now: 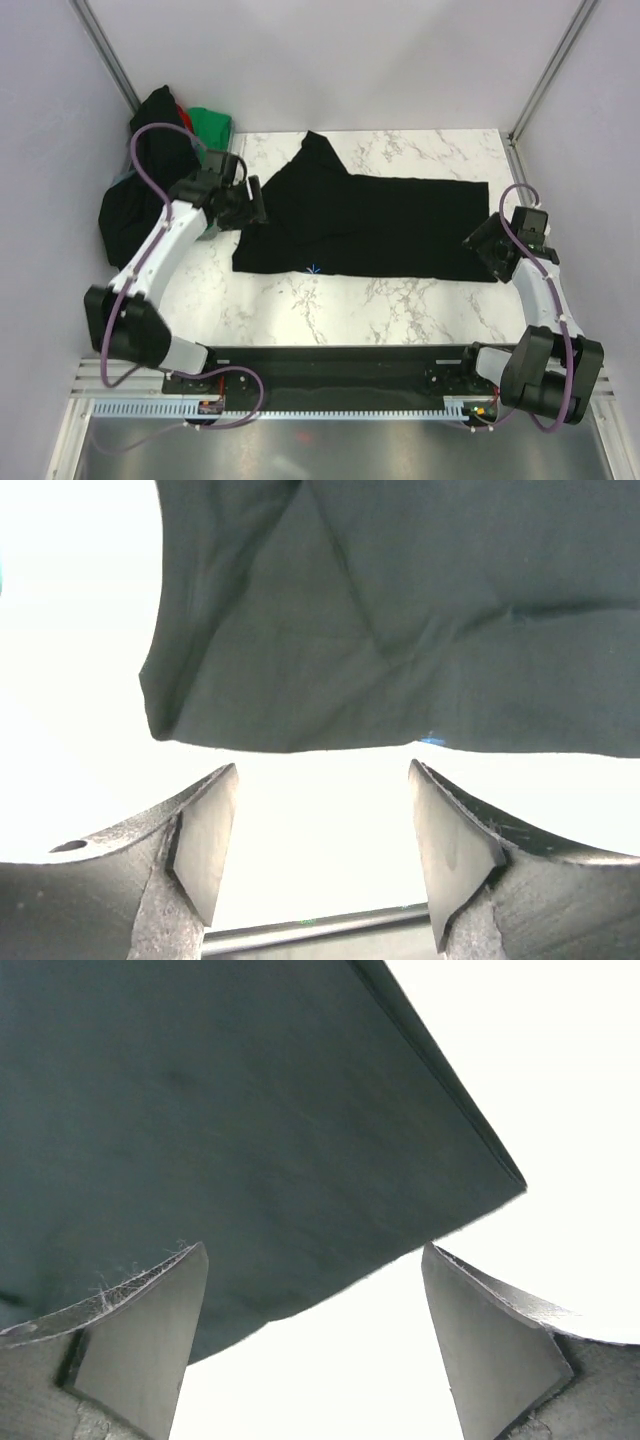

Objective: Fold and stack the t-shirts
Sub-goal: Fold the tshirt

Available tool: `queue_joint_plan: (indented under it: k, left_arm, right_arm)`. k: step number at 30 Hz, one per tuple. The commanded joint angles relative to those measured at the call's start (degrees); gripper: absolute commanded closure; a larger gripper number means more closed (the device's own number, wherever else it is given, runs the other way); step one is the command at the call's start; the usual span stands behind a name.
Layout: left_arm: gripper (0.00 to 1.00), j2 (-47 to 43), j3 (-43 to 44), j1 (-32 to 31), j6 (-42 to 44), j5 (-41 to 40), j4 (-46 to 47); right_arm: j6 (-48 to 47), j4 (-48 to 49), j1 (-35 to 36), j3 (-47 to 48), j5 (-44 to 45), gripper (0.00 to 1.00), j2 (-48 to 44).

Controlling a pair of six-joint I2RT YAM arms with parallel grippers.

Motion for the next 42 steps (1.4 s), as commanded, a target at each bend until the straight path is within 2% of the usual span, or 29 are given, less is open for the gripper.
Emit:
queue_joint_plan:
  k: [1, 3, 6, 9, 17, 19, 21, 22, 24, 25, 26, 27, 28, 29, 30, 31, 34, 37, 40, 42]
  left_arm:
    - [0.24, -10.57, -15.01, 0.11, -4.81, -0.99, 5.45]
    - [0.18, -15.06, -24.33, 0.28, -6.57, -0.12, 10.89]
    - [0.12, -20.43, -32.79, 0.63, -9.74, -0.11, 16.95]
    - [0.08, -21.49, -37.03, 1.25, -12.02, 0.06, 20.91]
    - [0.06, -16.31, -40.47, 1.51, -16.25, -1.43, 27.43]
    - [0.07, -14.55, -41.35, 1.6, -16.95, -2.84, 30.41]
    - [0.07, -11.93, -41.62, 1.6, -17.39, -3.36, 32.35]
    - [0.09, -10.78, -41.36, 1.6, -17.74, -3.71, 32.79]
    - [0.13, -8.14, -40.31, 1.6, -18.18, -5.11, 32.88]
    - [0.21, -6.13, -40.12, 1.69, -18.44, -5.47, 32.97]
    - [0.26, -5.42, -39.95, 1.69, -18.53, -6.08, 33.41]
    - [0.34, -4.89, -39.51, 1.78, -18.53, -7.13, 33.67]
    - [0.57, -3.66, -39.16, 2.21, -18.27, -7.58, 33.94]
    - [0.71, -3.22, -38.46, 2.57, -18.01, -7.76, 34.03]
    - [0.81, -2.78, -36.63, 2.92, -17.05, -7.76, 33.59]
    - [0.96, -2.68, -35.13, 3.18, -16.6, -7.76, 32.72]
    - [0.98, -4.34, -28.01, 3.62, -15.11, -8.72, 24.82]
    - [0.98, -11.63, -23.96, 3.71, -14.49, -11.27, 19.01]
    - [0.96, -20.93, -23.86, 3.71, -15.01, -12.24, 14.71]
    - [0.95, -23.92, -25.52, 3.71, -15.71, -11.63, 12.77]
  right_arm:
    - [-0.91, 0.8, -1.61, -6.46, 0.72, 0.05, -0.53]
    - [-1.17, 1.68, -1.96, -7.61, 0.89, 0.07, 0.08]
    - [-1.17, 3.53, -2.14, -8.67, 1.33, 0.1, 1.56]
    - [-1.26, 7.13, -2.32, -9.11, 1.33, 0.12, 4.63]
    - [-2.67, 12.14, -3.46, -8.94, 3.35, 0.17, 11.68]
    - [-2.4, 12.67, -3.72, -9.11, 4.57, 0.21, 12.56]
    - [-2.4, 13.37, -3.99, -9.03, 5.19, 0.3, 13.7]
    - [-2.23, 13.38, -4.07, -8.76, 5.29, 0.35, 14.05]
    - [-1.7, 13.81, -4.34, -8.41, 5.11, 0.51, 14.93]
    - [-1.53, 14.16, -4.25, -7.97, 5.11, 0.58, 15.28]
    - [-1.52, 14.51, -4.34, -7.8, 4.59, 0.7, 15.46]
    - [-1.52, 14.69, -4.34, -7.62, 4.32, 0.76, 16.16]
    - [-1.18, 14.87, -4.34, -6.92, 4.15, 0.83, 16.51]
    - [-0.83, 14.78, -4.34, -6.31, 3.8, 1.0, 17.04]
    - [-0.47, 14.61, -4.25, -4.65, 2.23, 1.0, 18.09]
    - [-0.04, 14.43, -4.25, -3.67, 0.73, 1.0, 18.62]
    - [-0.55, 10.24, -4.34, 2.72, -1.39, 1.0, 19.51]
    - [-2.4, 5.22, -4.69, 8.02, 1.85, 1.0, 15.3]
    - [-1.27, 3.01, -5.74, 6.72, 1.95, 1.0, 8.54]
    - [-0.91, 2.31, -6.01, 4.36, 1.16, 1.0, 6.69]
